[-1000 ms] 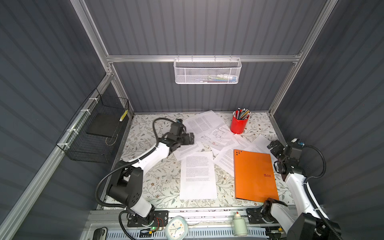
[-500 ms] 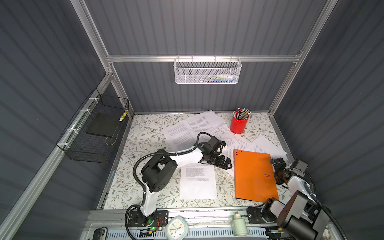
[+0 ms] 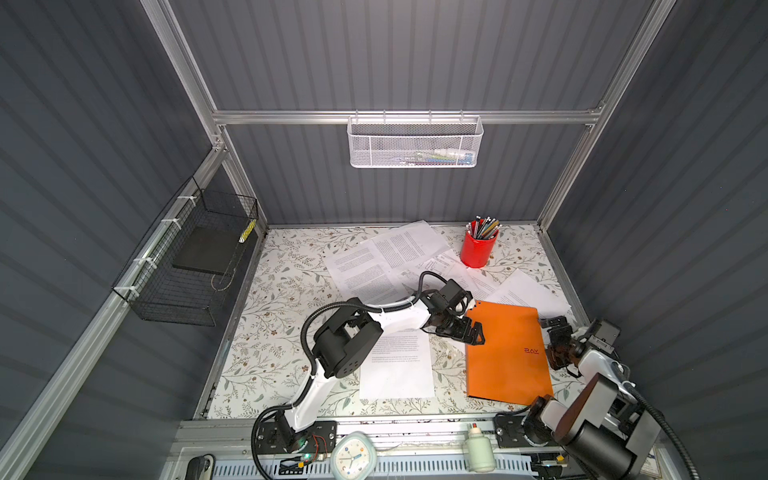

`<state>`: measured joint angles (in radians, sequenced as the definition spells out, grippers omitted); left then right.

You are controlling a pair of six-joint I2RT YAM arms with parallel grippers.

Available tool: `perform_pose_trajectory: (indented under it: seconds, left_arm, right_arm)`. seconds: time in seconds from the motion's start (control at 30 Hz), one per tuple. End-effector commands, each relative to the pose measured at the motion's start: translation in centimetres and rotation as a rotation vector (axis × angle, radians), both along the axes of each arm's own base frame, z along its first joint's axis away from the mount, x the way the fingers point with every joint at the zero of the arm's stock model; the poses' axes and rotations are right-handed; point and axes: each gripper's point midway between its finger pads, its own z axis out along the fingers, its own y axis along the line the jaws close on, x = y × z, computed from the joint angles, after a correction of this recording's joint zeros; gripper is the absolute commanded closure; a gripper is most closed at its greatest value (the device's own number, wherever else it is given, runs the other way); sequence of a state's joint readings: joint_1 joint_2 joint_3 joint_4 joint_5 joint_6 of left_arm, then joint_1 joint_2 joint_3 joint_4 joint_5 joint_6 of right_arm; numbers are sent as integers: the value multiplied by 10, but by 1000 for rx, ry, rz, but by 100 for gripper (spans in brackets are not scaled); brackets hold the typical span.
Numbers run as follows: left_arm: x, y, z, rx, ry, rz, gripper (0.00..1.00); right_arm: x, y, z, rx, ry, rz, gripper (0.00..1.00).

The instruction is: Put the files into the folder

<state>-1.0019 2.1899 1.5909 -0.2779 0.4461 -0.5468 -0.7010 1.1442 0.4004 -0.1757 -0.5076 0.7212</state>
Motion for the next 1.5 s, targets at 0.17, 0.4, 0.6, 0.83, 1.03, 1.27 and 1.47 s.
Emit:
perform_pose_trajectory:
  seconds: [0.17, 0.4, 0.6, 0.83, 1.03, 1.27, 1.47]
  left_arm:
    - [3, -5, -15, 48, 68, 69, 4]
    - [32, -13, 10, -15, 28, 118, 5]
    - [62, -8, 50, -67, -45, 145, 5]
    - [79, 25, 70, -64, -85, 198, 5]
    - [89, 69, 63, 16, -118, 246, 5]
    - [96, 109, 38, 186, -174, 234, 4]
    - [90, 106, 17, 191, -126, 174, 7]
  right_arm:
    - [-20, 38, -21, 157, 62, 53, 1]
    - [-15, 57, -20, 196, 33, 105, 1]
    - [0, 82, -12, 209, 7, 180, 1]
    - [28, 117, 9, 208, -67, 291, 1]
    - [38, 120, 7, 116, -33, 372, 1]
    - [31, 126, -8, 93, 29, 431, 1]
    - [21, 129, -10, 79, 42, 429, 2]
